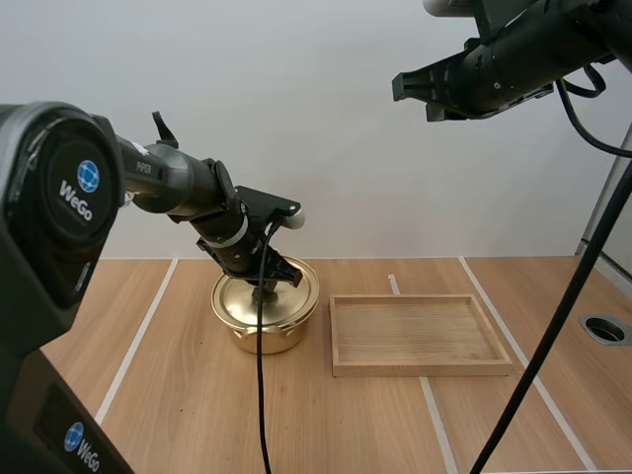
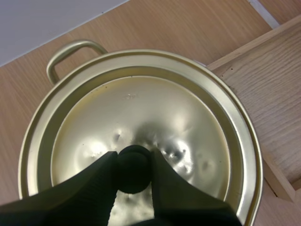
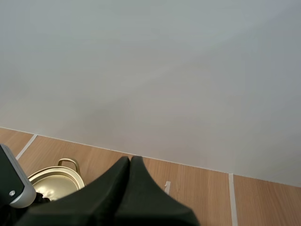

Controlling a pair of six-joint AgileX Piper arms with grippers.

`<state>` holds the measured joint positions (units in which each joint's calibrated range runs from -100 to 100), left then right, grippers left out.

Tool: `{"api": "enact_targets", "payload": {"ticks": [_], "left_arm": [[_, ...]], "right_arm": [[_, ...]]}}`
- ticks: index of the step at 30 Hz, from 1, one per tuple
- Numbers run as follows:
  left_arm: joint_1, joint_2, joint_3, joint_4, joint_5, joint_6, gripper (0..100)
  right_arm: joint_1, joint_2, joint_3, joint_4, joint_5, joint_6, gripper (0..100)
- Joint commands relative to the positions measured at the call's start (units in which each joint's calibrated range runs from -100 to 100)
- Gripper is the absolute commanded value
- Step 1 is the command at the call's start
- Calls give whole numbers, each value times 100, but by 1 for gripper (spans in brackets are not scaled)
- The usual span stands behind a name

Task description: Open the pot, put the grape inside, and close it

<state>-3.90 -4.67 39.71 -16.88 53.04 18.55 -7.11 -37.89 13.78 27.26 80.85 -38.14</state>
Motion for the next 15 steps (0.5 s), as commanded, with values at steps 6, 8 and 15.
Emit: {"api": "enact_targets", "payload": {"ticks": [6, 8, 15], "left_arm": [[-17, 52, 8, 89, -70, 15, 0], [-17, 65, 8, 107, -70, 15, 0], [-17, 208, -5, 122, -117, 15, 0]], "right_arm": [[-20, -81, -24, 43, 34, 10, 0], [-20, -81, -24, 43, 34, 10, 0], [-20, -81, -24, 43, 124, 10, 0]]}}
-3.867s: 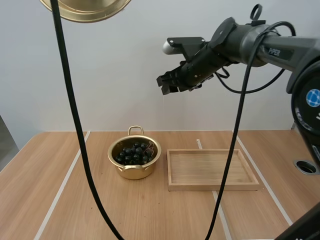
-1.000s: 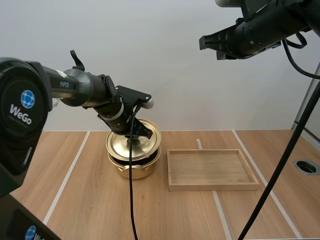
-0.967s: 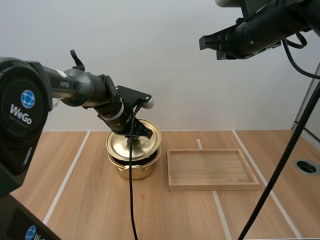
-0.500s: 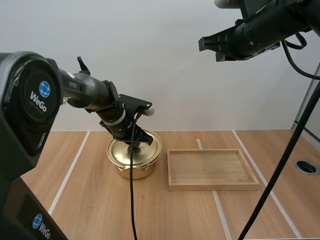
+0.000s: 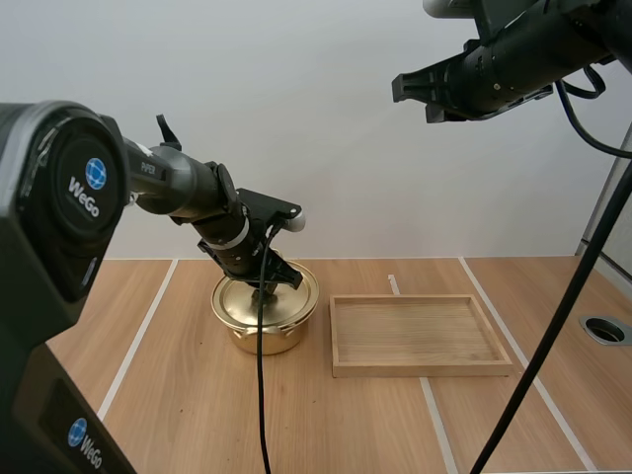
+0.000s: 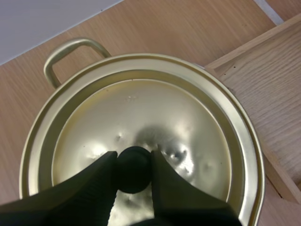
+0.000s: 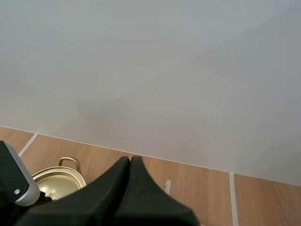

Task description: Open the pot, put the grape inside, and close it

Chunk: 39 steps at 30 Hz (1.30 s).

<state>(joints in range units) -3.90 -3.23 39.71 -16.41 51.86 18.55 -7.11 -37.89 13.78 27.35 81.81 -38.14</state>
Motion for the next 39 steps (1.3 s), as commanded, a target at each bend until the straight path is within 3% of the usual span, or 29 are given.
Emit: {"api": "enact_targets", "payload": {"ticks": [1, 23, 26, 31, 33, 39], "left_arm": [[-17, 78, -5, 75, 2, 15, 0], [-17, 81, -84, 144, -78, 15, 2], [-17, 81, -130, 196, -78, 15, 19], [-17, 69, -194, 196, -78, 15, 77], [-17, 69, -210, 183, -78, 15, 93], [-17, 69, -210, 176, -115, 15, 97]], "right_arm": [[-20, -81, -24, 34, 41, 10, 0], [-20, -81, -24, 34, 73, 10, 0], [-20, -81, -24, 34, 73, 10, 0], [-20, -81, -24, 34, 73, 10, 0], [-20, -81, -24, 34, 73, 10, 0], [-20, -81, -24, 34, 73, 10, 0]]}}
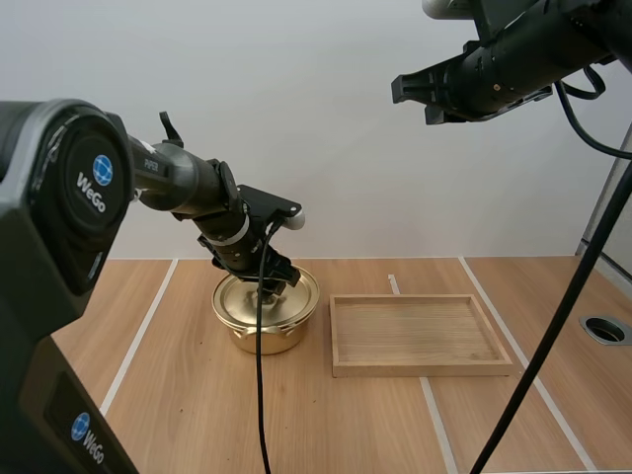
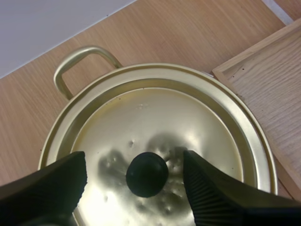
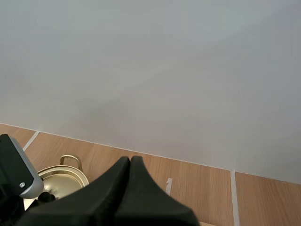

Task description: Open the pot, put the grape inside, and close it

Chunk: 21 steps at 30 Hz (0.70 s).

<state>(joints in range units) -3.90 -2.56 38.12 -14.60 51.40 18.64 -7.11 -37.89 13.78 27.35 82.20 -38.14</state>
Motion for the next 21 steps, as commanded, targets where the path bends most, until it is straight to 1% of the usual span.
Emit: {"api": "enact_targets", "payload": {"ticks": [1, 6, 15, 21], "left_arm": [[-17, 2, -52, -5, -85, 6, 97], [-17, 2, -203, -5, 52, 6, 97], [-17, -409, -1084, -6, 1102, -154, 97], [-17, -940, -1543, 351, 1444, -429, 97]], "right_arm": [[-20, -81, -24, 34, 35, 10, 0], [-20, -81, -24, 34, 35, 10, 0], [-20, -81, -24, 18, 107, 10, 0], [-20, -81, -24, 9, 104, 10, 0]]}}
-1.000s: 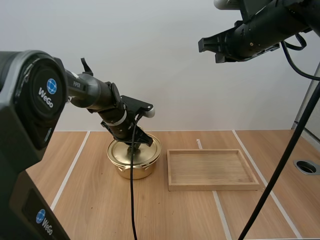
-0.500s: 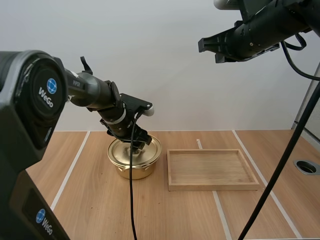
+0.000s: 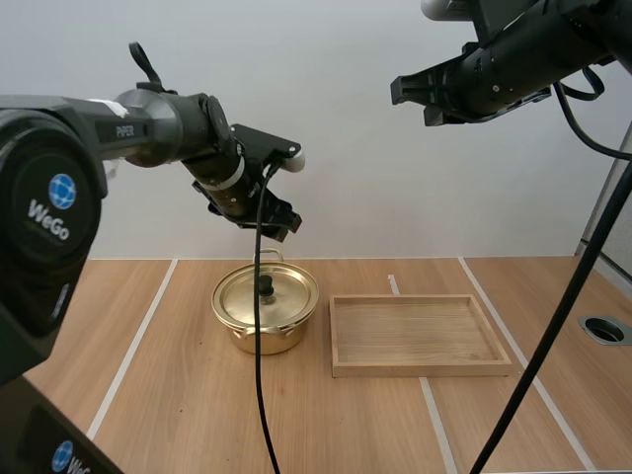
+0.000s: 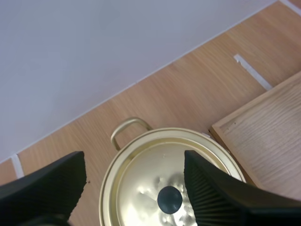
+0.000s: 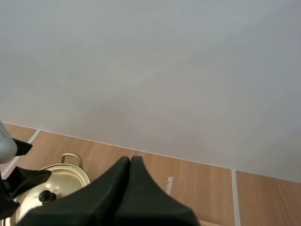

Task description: Open the pot, put the grape inside, and close it

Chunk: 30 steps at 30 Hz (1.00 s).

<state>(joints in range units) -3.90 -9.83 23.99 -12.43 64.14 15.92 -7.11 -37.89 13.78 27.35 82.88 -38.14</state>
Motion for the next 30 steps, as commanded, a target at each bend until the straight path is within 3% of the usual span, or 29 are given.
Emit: {"api": "enact_targets", "payload": {"ticks": [1, 5, 9, 15, 20, 30], "left_arm": [[-9, -318, -168, 164, 221, -205, 97], [-9, -723, -206, 203, 325, -292, 94], [-9, -1136, -206, 218, 349, -304, 82], [-2, -1796, -206, 286, 364, -435, 46], [-2, -2336, -206, 551, 364, -534, 0], [-2, -3523, -206, 796, 287, -650, 0]], "right_arm": [[-20, -81, -24, 9, 35, 10, 0], [-20, -81, -24, 11, 90, 10, 0], [-20, -81, -24, 11, 106, 10, 0], [-20, -81, -24, 11, 195, 10, 0], [-20, -81, -24, 11, 299, 1, 0], [-20, -81, -24, 202, 321, 14, 0]]}}
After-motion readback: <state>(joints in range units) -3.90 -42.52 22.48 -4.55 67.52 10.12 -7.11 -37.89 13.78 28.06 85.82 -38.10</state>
